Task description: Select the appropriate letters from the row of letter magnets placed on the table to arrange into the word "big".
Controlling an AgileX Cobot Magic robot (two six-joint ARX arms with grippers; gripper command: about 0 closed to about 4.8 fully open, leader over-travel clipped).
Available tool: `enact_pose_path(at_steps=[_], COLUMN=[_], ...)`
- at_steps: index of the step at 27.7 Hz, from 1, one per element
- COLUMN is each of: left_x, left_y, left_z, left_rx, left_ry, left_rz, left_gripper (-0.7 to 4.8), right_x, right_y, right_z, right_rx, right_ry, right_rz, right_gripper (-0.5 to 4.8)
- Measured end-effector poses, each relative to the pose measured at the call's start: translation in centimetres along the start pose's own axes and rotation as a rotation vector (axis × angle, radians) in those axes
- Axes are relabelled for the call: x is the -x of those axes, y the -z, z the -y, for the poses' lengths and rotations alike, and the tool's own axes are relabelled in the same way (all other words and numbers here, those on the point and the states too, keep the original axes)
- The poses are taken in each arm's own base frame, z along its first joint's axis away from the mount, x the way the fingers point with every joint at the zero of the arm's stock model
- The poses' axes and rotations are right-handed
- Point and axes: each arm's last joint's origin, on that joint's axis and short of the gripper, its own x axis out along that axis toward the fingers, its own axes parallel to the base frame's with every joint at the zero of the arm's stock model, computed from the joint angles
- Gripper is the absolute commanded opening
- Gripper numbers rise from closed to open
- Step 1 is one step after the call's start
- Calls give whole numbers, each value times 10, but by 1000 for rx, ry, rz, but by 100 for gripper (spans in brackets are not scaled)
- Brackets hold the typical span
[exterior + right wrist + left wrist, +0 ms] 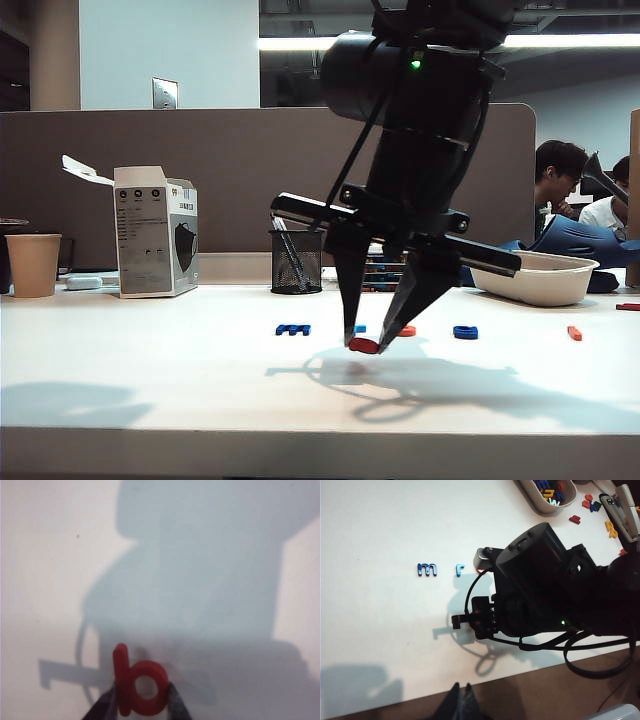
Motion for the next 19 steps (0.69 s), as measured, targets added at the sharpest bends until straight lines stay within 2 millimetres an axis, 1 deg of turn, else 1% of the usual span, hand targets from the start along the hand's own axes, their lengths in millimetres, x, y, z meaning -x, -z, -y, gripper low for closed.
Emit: enact_pose_path(at_steps=[3,6,9,13,16,19], left_x=[0,0,0,0,0,0], left_y=[0,0,0,0,0,0], left_z=[0,0,0,0,0,0], left_rx=[0,0,0,0,0,0], left_ry=[0,1,0,-1,0,0], left_rz=[-1,0,0,-1,0,0], left_gripper=[-5,-5,-5,-5,-5,-5], right_x=[0,-7,-10,-11,-11,-10], right_y=[0,3,3,2,2,1], right_z=[1,4,3,3,3,2], right_rx=[-2,-9,-15,-18,-21,-25], right_ry=[9,48,59,67,66,55], right_rz=[-3,-45,-57,-65,-65,-61], right_gripper=[107,108,109,133,183,191])
